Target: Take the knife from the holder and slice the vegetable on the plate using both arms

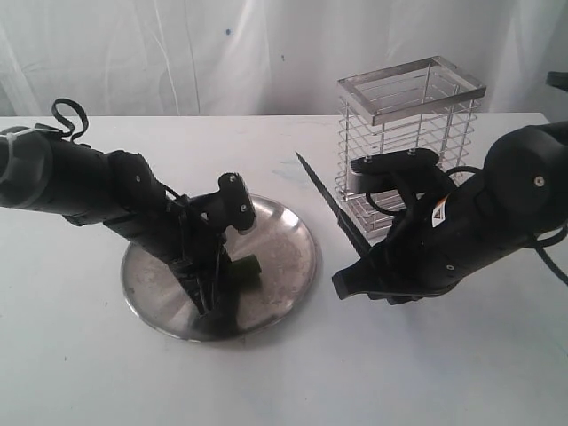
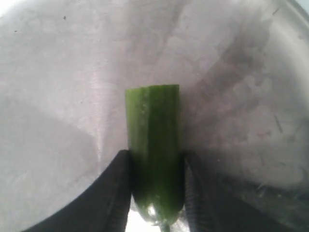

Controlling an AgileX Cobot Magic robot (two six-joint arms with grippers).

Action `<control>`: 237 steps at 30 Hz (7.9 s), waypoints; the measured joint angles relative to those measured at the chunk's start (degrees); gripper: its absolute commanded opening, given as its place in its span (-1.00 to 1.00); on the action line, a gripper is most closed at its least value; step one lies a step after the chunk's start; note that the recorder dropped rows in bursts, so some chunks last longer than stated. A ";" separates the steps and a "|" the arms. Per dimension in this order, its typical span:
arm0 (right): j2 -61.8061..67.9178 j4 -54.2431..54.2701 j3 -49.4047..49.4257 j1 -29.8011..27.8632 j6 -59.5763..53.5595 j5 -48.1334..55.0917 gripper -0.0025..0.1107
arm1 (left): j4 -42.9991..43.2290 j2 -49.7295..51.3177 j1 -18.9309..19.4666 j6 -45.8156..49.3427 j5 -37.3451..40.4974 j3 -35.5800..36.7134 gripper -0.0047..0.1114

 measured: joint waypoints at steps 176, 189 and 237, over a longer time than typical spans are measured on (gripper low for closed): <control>23.95 3.85 -39.19 -1.12 -5.44 23.07 -0.96 | -29.34 3.97 14.02 32.04 21.00 -4.94 -0.92; 23.95 3.77 -39.19 -1.12 -4.85 22.49 -0.96 | -32.30 5.51 13.93 30.19 14.17 -4.06 -0.92; 23.95 -1.70 -39.19 8.93 1.92 30.83 -0.96 | -40.18 -10.46 13.90 21.09 3.99 -4.18 -0.91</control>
